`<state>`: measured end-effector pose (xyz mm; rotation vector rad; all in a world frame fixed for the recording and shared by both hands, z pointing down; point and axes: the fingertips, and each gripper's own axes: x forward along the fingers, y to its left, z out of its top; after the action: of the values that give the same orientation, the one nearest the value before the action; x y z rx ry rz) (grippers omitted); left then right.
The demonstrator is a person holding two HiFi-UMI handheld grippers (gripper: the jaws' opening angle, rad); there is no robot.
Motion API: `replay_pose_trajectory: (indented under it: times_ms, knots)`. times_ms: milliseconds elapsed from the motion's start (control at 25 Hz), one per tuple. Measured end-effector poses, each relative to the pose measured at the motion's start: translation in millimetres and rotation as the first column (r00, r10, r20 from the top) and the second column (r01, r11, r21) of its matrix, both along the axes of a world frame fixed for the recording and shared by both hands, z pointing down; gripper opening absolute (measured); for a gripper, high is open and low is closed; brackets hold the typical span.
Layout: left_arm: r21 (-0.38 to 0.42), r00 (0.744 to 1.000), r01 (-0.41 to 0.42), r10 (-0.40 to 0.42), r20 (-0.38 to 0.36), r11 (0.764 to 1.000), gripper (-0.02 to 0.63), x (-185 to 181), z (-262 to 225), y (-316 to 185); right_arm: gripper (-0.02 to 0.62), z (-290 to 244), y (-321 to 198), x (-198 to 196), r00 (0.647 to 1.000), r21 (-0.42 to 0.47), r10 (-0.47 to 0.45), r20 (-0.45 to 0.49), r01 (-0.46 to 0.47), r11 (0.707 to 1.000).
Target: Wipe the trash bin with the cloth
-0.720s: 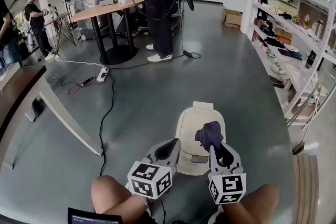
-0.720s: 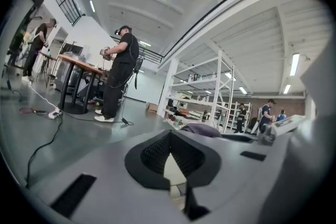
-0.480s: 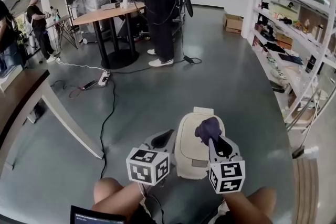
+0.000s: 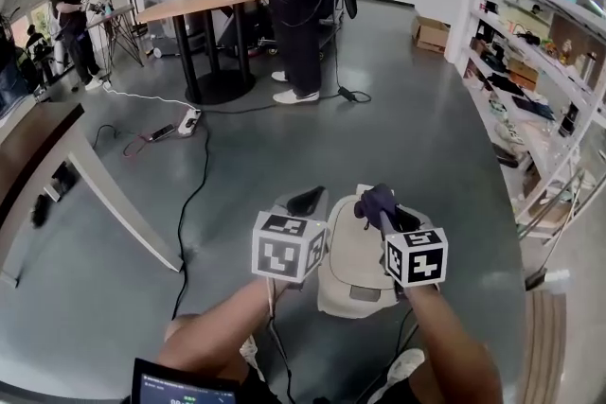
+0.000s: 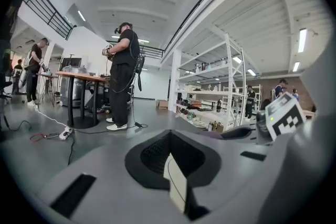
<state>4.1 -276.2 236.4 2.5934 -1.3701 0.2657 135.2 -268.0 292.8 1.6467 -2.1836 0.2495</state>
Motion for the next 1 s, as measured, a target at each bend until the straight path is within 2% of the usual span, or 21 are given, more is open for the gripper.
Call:
replay_pose_trajectory:
  times_ms: [240,520,760,1000]
  knots:
    - [-0.042,0.999,-0.028,0.027,-0.017,0.999,0.002,8,19,-22,0.069,26,-48,-10,0.998,-0.07,-0.049,-0.042,0.046,0.996]
    - [-0.083,0.995,-0.055,0.048,-0.088,0.995,0.002,21,23,-11,0.069,56,-78,-26,0.985,-0.139,-0.122,-0.121,0.105,0.985]
    - [-0.063,0.996,-0.051,0.046,-0.073,0.997,0.002,36,17,-17,0.069,78,-84,-10,0.958,-0.196,-0.173,-0.226,0.13,0.972]
    - [-0.078,0.996,-0.059,0.053,-0.072,0.995,0.002,35,21,-17,0.069,87,-89,-9,0.958,-0.216,-0.178,-0.226,0.129,0.968]
